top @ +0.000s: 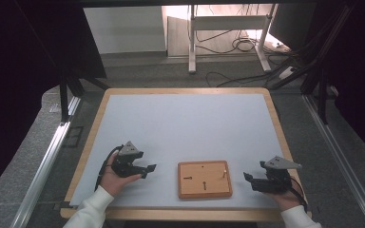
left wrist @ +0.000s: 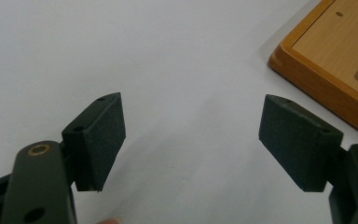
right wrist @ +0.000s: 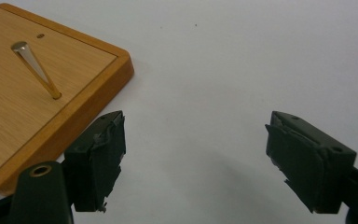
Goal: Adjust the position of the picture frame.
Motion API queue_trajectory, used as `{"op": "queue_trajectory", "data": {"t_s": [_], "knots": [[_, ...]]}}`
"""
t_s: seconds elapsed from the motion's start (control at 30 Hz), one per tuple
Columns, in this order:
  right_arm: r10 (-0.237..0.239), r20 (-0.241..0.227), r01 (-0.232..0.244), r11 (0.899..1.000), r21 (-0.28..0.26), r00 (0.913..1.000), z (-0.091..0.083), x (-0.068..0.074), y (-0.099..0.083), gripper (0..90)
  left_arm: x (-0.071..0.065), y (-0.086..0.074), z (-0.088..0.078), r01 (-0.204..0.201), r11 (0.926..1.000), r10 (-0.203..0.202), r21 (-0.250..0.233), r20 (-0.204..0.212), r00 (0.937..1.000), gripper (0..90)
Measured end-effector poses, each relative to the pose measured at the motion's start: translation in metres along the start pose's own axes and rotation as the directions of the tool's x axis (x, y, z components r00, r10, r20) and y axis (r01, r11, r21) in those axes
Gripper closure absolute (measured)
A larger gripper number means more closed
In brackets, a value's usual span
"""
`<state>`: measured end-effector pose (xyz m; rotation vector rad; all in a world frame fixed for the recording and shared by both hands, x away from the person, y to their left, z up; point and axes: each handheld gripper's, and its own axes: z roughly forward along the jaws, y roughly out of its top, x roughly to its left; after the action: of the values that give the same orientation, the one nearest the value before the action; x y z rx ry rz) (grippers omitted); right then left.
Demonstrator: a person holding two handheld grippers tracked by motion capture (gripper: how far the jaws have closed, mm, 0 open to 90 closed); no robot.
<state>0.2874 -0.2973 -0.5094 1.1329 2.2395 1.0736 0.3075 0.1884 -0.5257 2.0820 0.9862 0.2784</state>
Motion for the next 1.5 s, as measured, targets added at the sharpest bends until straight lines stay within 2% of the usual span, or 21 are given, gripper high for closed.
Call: {"op": "queue_trajectory", "data": {"t_s": [0.2, 0.43, 0.5, 0.63, 1.03, 1.17, 1.37, 1.5], "knots": [[-0.021, -0.016, 0.021, 1.000, 0.011, 0.9996, 0.005, 0.002, 0.001, 20.0, 0.006, -0.001, 0.002, 0.010, 0.9999, -0.010, 0.002, 0.000, 1.0000, 21.6], [-0.021, -0.023, 0.020, 1.000, -0.010, 0.9995, -0.005, 0.005, 0.001, 21.3, 0.004, 0.002, 0.004, -0.002, 0.9999, 0.002, 0.011, -0.013, 0.9999, 21.2], [-0.029, -0.035, 0.029, 1.000, -0.011, 0.9990, -0.006, 0.009, 0.002, 21.5, 0.003, 0.002, 0.003, -0.012, 0.9999, 0.012, 0.011, -0.016, 0.9998, 21.0], [-0.042, -0.065, 0.041, 0.999, -0.008, 0.9970, -0.003, 0.017, 0.005, 21.8, 0.004, 0.001, 0.003, -0.006, 0.9999, 0.006, 0.010, -0.013, 0.9999, 20.7], [-0.087, -0.116, 0.088, 0.996, 0.002, 0.9895, 0.006, 0.041, 0.011, 26.3, 0.004, 0.001, 0.004, -0.009, 0.9999, 0.009, 0.012, -0.005, 0.9999, 20.5], [-0.111, -0.144, 0.112, 0.994, 0.000, 0.9834, 0.009, 0.047, 0.015, 33.2, 0.003, 0.001, 0.006, -0.009, 0.9998, 0.009, 0.019, -0.003, 1.0000, 20.4], [-0.119, -0.146, 0.117, 0.993, -0.021, 0.9821, 0.015, 0.053, 0.020, 46.1, 0.004, 0.001, 0.008, -0.013, 0.9996, 0.013, 0.023, -0.004, 0.9999, 19.9], [-0.118, -0.173, 0.117, 0.993, -0.018, 0.9778, 0.019, 0.057, 0.024, 51.3, 0.004, 0.001, 0.007, -0.009, 0.9997, 0.009, 0.022, -0.005, 0.9999, 19.9]]}}
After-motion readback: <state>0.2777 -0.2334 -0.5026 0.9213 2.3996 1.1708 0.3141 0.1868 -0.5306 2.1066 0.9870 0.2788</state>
